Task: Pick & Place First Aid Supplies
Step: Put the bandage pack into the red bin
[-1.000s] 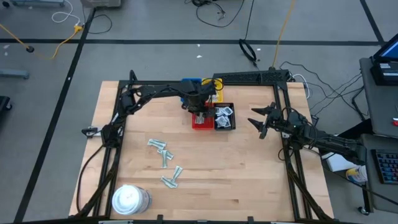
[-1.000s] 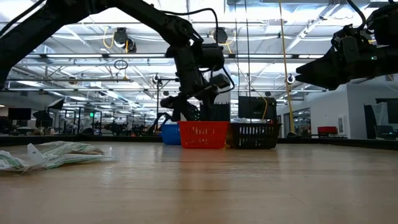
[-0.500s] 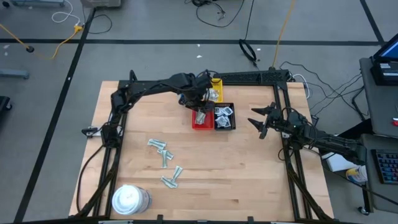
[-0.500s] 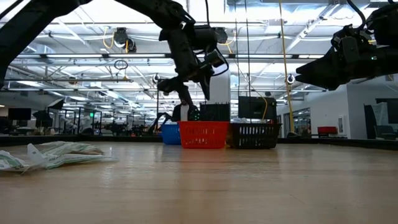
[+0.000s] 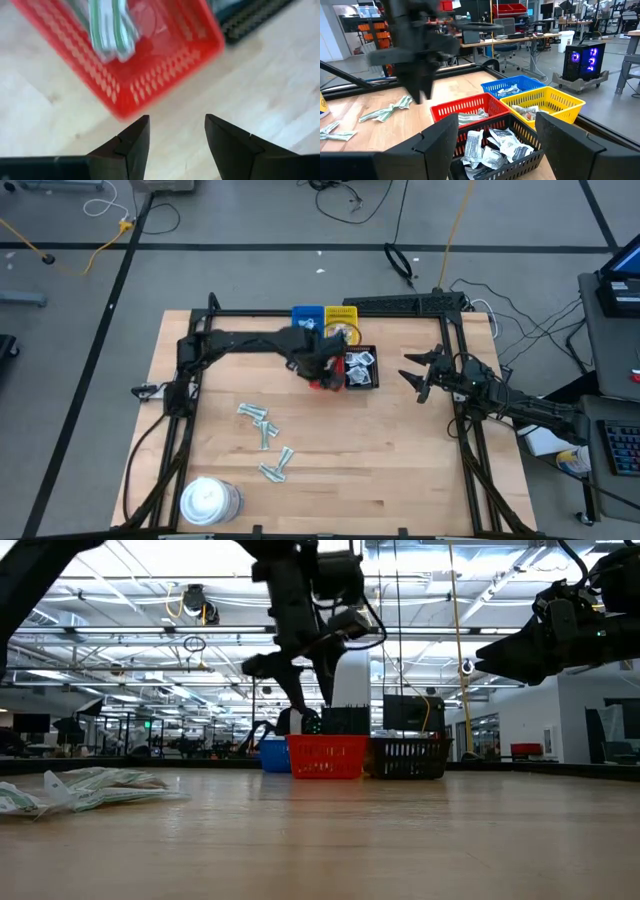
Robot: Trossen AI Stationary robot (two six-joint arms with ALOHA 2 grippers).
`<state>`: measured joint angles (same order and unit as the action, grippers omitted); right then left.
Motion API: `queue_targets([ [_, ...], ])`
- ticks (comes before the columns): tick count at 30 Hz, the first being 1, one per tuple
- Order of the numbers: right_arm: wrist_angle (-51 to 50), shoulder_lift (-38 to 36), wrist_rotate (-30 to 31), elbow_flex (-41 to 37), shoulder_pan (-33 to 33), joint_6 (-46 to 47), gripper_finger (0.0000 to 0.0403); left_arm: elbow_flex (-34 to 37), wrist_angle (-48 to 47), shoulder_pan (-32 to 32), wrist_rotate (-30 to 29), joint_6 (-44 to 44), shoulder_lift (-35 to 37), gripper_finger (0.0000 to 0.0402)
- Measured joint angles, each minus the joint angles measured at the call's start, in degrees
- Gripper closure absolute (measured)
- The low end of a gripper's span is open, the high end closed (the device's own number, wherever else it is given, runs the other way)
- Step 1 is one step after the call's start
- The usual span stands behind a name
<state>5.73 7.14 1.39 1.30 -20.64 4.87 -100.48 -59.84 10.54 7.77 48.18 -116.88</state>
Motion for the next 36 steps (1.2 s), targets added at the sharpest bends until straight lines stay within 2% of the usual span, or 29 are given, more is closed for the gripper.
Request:
queue_targets([
  [5, 0.0, 0.02, 0.02, 0.0, 0.0, 0.02, 0.0143, 6.51, -0.32, -5.4, -3.48, 2.38, 3.97, 0.0185],
  [14, 0.0, 0.02, 0.01, 0.0, 0.0, 0.02, 0.0143, 14.99, -0.09, -15.12, -5.0, 9.84, 10.15, 0.0168],
  [27, 0.0, 0.02, 0.01, -0.02, 0.0, 0.02, 0.0142, 16.46, -0.1, -26.06, -5.47, 17.45, 10.87, 0.02],
  [36, 0.0, 0.02, 0.02, -0.02, 0.0, 0.01, 0.0144, 16.46, -0.11, -30.63, -4.91, 21.74, 10.87, 0.0202],
])
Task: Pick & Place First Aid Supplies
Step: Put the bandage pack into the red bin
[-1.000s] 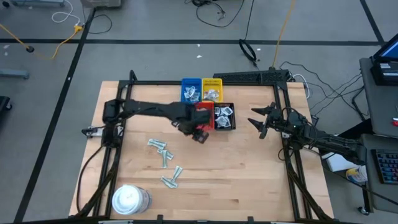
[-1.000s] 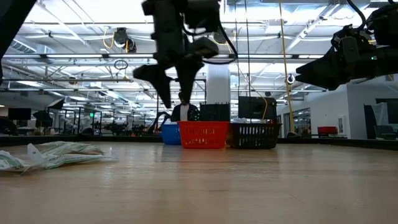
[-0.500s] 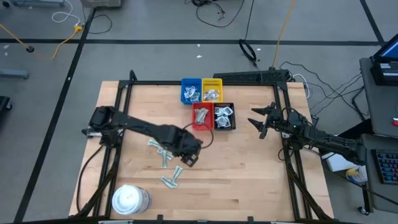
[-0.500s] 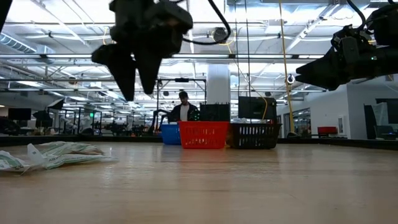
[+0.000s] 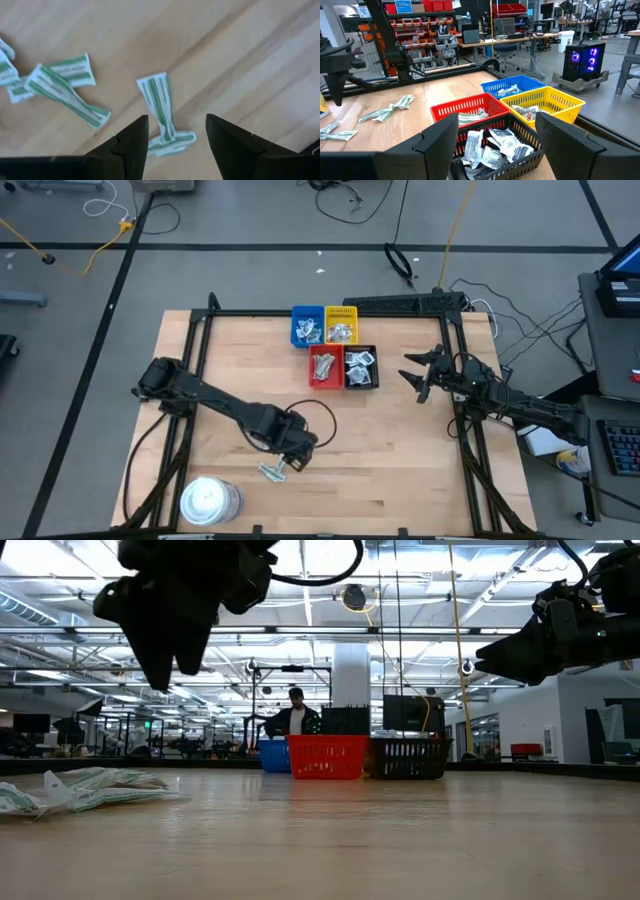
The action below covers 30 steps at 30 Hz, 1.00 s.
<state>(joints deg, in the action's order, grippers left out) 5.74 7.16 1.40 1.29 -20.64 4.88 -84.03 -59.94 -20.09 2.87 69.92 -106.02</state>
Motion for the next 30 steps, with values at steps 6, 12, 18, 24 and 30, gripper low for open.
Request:
queue_targets([
  [6, 0.0, 0.0, -0.01, 0.02, 0.0, 0.01, 0.0142, -0.02, 0.04, -1.61, 1.59, 2.51, -1.48, 0.0202],
  [12, 0.0, -0.02, -0.02, -0.01, 0.0, 0.01, 0.0144, 0.03, 0.43, -2.34, 3.09, 2.66, -5.67, 0.0202],
  [18, -0.01, 0.0, -0.01, 0.02, 0.0, 0.01, 0.014, 0.04, 0.66, -2.86, 2.9, 2.63, -8.83, 0.0202],
  [24, -0.02, 0.0, -0.02, 0.0, 0.0, -0.02, 0.0142, 0.04, 3.51, -3.01, 1.44, 1.76, -11.68, 0.0202],
  [30, -0.02, -0.01, -0.01, 0.0, 0.0, 0.01, 0.0144, 0.09, 4.33, -3.01, 1.54, 0.86, -12.52, 0.0207],
])
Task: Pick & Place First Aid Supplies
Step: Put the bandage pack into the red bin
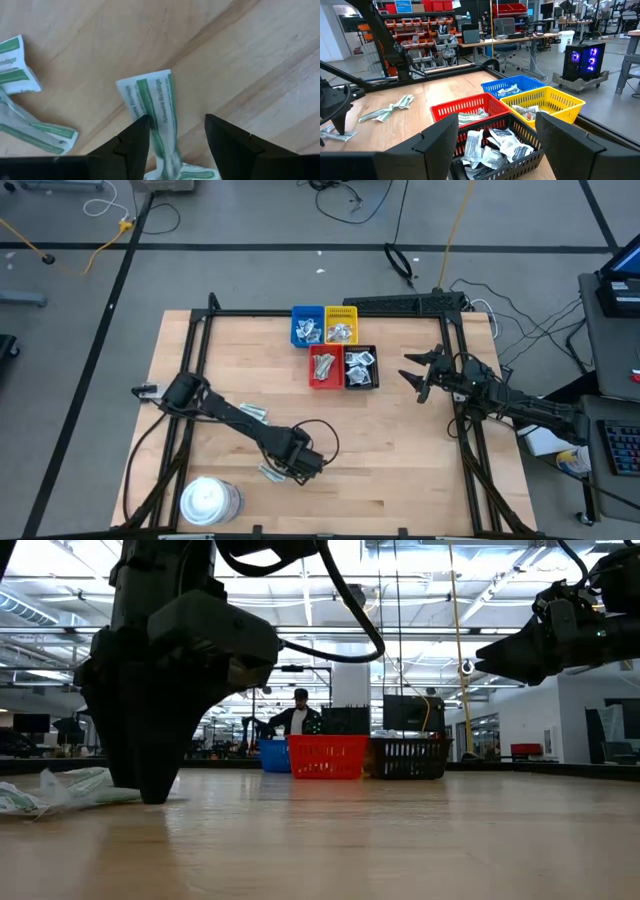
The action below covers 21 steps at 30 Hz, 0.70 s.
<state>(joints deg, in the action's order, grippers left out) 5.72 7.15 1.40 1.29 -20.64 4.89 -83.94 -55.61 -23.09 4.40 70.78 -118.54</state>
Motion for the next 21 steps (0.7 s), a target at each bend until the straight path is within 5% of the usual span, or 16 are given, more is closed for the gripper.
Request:
queue_targets([
  [13, 0.0, 0.01, -0.01, 0.01, 0.0, -0.02, 0.0144, 0.0, -0.04, 0.0, 0.44, 0.09, 0.0, 0.039],
  [21, 0.0, 0.01, 0.01, 0.0, 0.0, 0.0, 0.0141, 0.0, -1.37, 1.55, 2.41, -1.54, 0.99, 0.0397],
])
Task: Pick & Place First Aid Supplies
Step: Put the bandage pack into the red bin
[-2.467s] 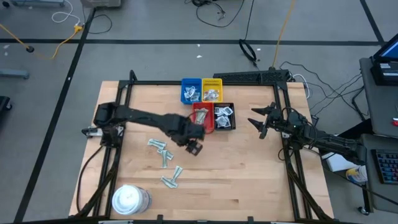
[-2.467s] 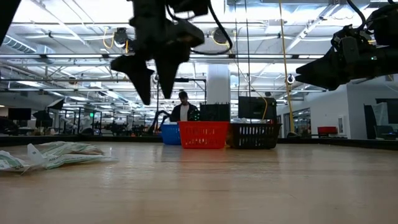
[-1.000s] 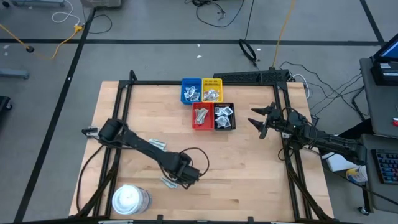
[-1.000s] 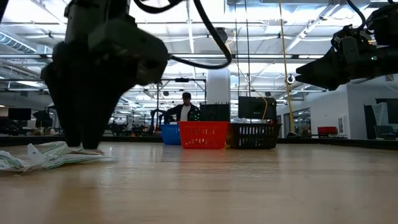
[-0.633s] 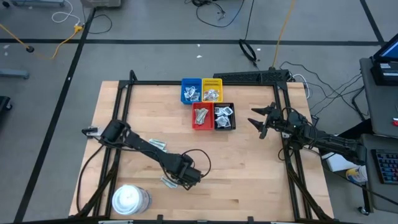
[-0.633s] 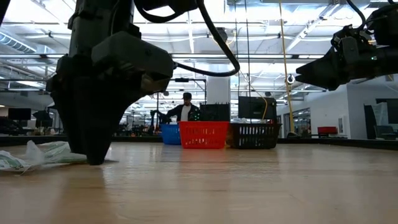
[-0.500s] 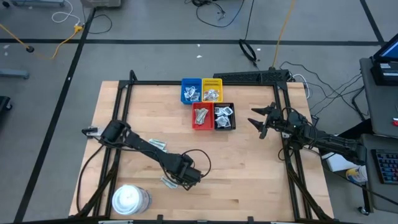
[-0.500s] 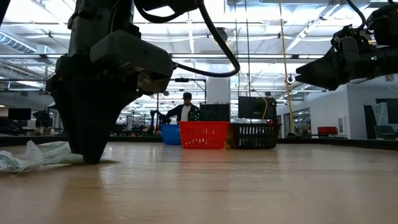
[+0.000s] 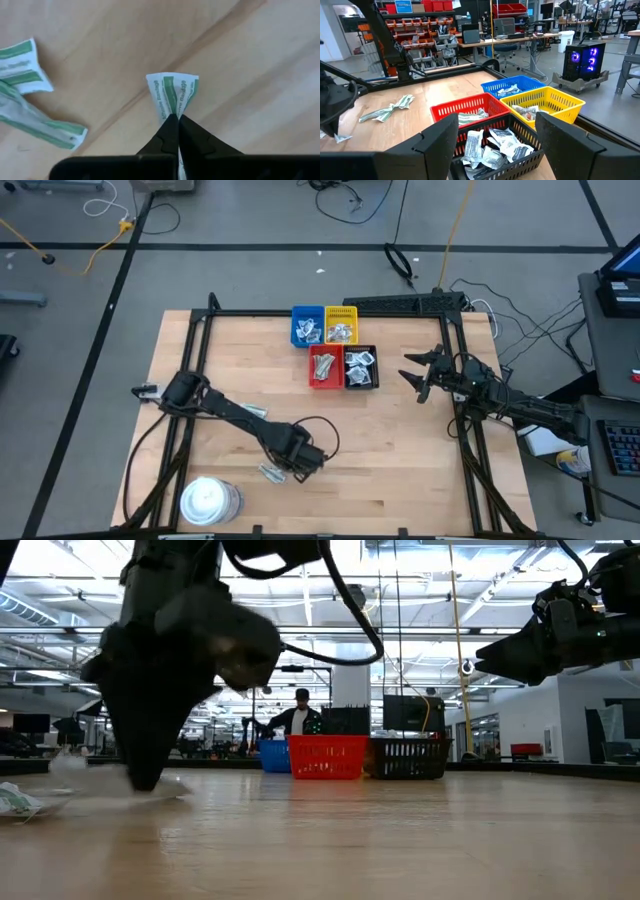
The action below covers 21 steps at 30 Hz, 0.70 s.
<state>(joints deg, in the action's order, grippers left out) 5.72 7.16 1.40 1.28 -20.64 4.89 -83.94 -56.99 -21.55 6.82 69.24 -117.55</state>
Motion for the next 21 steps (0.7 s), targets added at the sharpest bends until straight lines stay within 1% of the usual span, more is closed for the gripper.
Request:
queue_targets([
  [4, 0.0, 0.0, -0.01, 0.0, 0.0, -0.01, 0.0142, 0.0, -0.05, 1.62, 2.0, -4.49, 2.85, 0.0398],
  [8, 0.02, 0.0, -0.02, 0.01, 0.0, -0.02, 0.0143, 0.0, 0.02, 3.46, 3.72, -12.03, 6.16, 0.0398],
  [11, 0.02, -0.01, -0.01, 0.01, 0.0, -0.02, 0.0144, 0.0, 0.0, 4.78, 3.66, -16.86, 8.38, 0.0399],
  [15, 0.0, -0.02, 0.01, 0.01, 0.0, 0.0, 0.0142, 0.0, -0.11, 6.61, 3.61, -25.76, 11.21, 0.0399],
  [21, 0.02, -0.02, 0.0, 0.02, 0.0, 0.0, 0.0144, 0.0, -0.11, 9.29, 3.11, -42.17, 14.85, 0.04],
])
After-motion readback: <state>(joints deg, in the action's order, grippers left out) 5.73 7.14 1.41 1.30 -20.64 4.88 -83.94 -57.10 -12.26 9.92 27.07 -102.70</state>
